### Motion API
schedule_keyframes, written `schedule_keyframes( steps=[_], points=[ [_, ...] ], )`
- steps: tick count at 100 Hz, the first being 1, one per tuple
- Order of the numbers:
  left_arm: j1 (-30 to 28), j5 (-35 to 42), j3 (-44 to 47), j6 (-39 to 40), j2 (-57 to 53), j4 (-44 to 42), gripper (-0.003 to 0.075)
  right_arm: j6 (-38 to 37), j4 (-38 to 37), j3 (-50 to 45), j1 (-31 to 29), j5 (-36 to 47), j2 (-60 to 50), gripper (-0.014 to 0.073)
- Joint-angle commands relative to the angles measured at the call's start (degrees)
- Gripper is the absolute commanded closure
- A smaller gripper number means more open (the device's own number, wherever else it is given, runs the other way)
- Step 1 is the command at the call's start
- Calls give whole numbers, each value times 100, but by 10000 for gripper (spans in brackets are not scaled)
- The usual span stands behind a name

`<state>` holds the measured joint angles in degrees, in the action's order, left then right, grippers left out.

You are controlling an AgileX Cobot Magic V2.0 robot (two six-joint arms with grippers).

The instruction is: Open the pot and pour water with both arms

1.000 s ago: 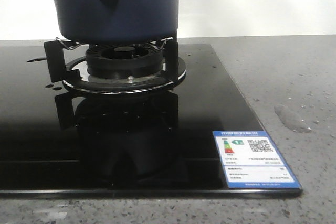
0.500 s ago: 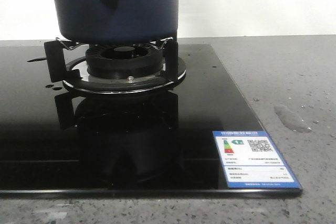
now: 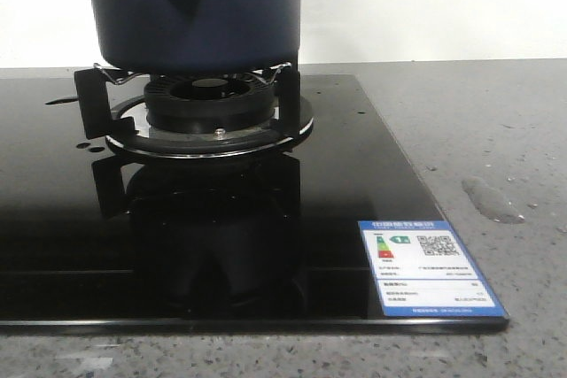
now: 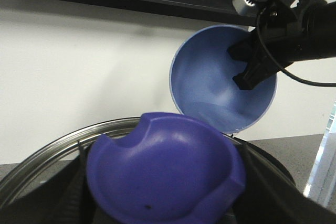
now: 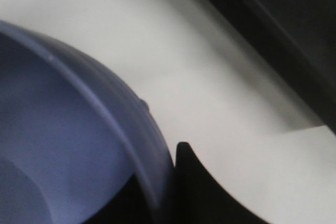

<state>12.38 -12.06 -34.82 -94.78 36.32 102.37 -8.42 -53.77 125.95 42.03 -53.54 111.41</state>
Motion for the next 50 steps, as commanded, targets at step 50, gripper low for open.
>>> schedule_keyframes(
  steps=[50],
  points=[
    [-14, -201, -201, 43, -19, 122, 458, -77, -2538, 188, 591, 262, -302, 634]
  ],
)
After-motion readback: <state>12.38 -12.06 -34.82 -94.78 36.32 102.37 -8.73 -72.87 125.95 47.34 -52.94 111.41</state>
